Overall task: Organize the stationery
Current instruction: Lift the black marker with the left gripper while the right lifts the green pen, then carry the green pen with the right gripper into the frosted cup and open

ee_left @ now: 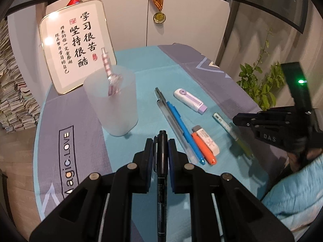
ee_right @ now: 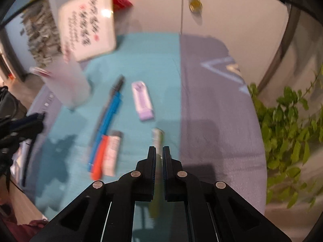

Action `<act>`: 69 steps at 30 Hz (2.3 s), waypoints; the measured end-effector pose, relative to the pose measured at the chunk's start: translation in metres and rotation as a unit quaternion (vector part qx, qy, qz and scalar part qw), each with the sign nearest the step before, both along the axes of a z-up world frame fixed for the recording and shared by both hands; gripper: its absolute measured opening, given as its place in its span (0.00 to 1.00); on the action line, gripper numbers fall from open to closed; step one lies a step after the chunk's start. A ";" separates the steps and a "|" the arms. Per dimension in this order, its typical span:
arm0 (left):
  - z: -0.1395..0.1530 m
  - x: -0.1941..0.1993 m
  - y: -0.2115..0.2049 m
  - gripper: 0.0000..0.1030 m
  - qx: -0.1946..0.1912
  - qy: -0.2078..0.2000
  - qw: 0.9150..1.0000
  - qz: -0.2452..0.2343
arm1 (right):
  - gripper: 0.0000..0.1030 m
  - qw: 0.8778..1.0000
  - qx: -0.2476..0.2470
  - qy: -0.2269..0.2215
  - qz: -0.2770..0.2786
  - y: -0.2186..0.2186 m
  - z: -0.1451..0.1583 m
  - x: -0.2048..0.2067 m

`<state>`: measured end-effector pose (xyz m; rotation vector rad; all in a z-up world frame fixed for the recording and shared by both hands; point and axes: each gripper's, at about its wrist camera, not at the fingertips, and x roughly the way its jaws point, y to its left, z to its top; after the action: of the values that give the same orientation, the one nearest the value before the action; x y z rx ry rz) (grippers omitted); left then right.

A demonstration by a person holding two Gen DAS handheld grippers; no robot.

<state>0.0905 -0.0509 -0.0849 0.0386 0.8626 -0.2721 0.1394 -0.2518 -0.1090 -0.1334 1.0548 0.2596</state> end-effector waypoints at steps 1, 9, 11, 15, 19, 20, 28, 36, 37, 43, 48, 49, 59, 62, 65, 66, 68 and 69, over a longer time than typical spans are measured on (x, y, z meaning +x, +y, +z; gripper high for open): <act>-0.001 0.001 0.002 0.12 -0.001 0.002 1.000 0.002 | 0.03 1.000 0.004 0.010 -0.002 -0.004 -0.004 0.003; -0.006 0.002 0.007 0.12 -0.015 0.004 1.000 0.002 | 0.06 0.999 -0.008 0.027 0.020 0.005 -0.011 0.013; -0.007 0.002 0.007 0.12 -0.015 0.002 1.000 0.002 | 0.11 0.999 -0.016 0.034 0.027 0.010 -0.015 0.017; -0.008 0.004 0.012 0.12 -0.019 0.002 1.000 0.005 | 0.40 0.998 -0.032 0.040 0.033 0.018 -0.019 0.025; -0.009 0.007 0.017 0.12 -0.021 0.002 1.000 0.011 | 0.40 0.998 -0.039 0.036 0.039 0.023 -0.017 0.028; -0.009 0.007 0.017 0.12 -0.023 0.002 1.000 0.011 | 0.40 0.998 -0.041 0.042 0.038 0.024 -0.019 0.030; -0.005 0.004 0.020 0.12 -0.034 -0.005 0.999 0.009 | 0.15 0.997 -0.035 0.057 0.024 0.028 -0.018 0.042; 0.014 -0.007 0.031 0.12 -0.044 -0.032 0.998 0.020 | 0.15 0.999 0.011 -0.031 0.024 0.035 0.044 0.008; 0.016 -0.009 0.031 0.12 -0.044 -0.035 0.998 0.020 | 0.15 0.999 0.017 -0.044 0.026 0.036 0.053 0.003; 0.023 -0.017 0.034 0.12 -0.048 -0.047 0.998 0.021 | 0.15 0.987 0.055 -0.148 0.040 0.055 0.097 -0.017; 0.029 -0.025 0.039 0.12 -0.049 -0.054 0.997 0.026 | 0.15 0.985 0.057 -0.153 0.062 0.074 0.098 -0.021; 0.030 -0.027 0.041 0.12 -0.049 -0.056 0.997 0.027 | 0.15 0.985 0.058 -0.152 0.063 0.076 0.098 -0.021; 0.037 -0.035 0.050 0.12 -0.052 -0.065 0.996 0.043 | 0.15 0.983 0.073 -0.158 0.058 0.078 0.097 -0.029; 0.037 -0.035 0.053 0.12 -0.051 -0.065 0.995 0.048 | 0.15 0.983 0.081 -0.156 0.055 0.081 0.095 -0.022; 0.038 -0.035 0.057 0.12 -0.049 -0.065 0.995 0.056 | 0.15 0.980 0.094 -0.166 0.057 0.088 0.100 -0.014; 0.038 -0.035 0.059 0.12 -0.049 -0.066 0.995 0.059 | 0.15 0.977 0.100 -0.177 0.060 0.093 0.105 -0.011; 0.038 -0.036 0.064 0.12 -0.048 -0.067 0.994 0.066 | 0.15 0.972 0.106 -0.197 0.063 0.100 0.111 -0.006; 0.038 -0.036 0.066 0.12 -0.047 -0.068 0.994 0.069 | 0.15 0.969 0.113 -0.209 0.065 0.104 0.116 -0.002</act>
<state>0.0544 0.0156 -0.0469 -0.0903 0.7125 -0.1774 0.1370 -0.1480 0.0066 -0.0483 0.5918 0.4475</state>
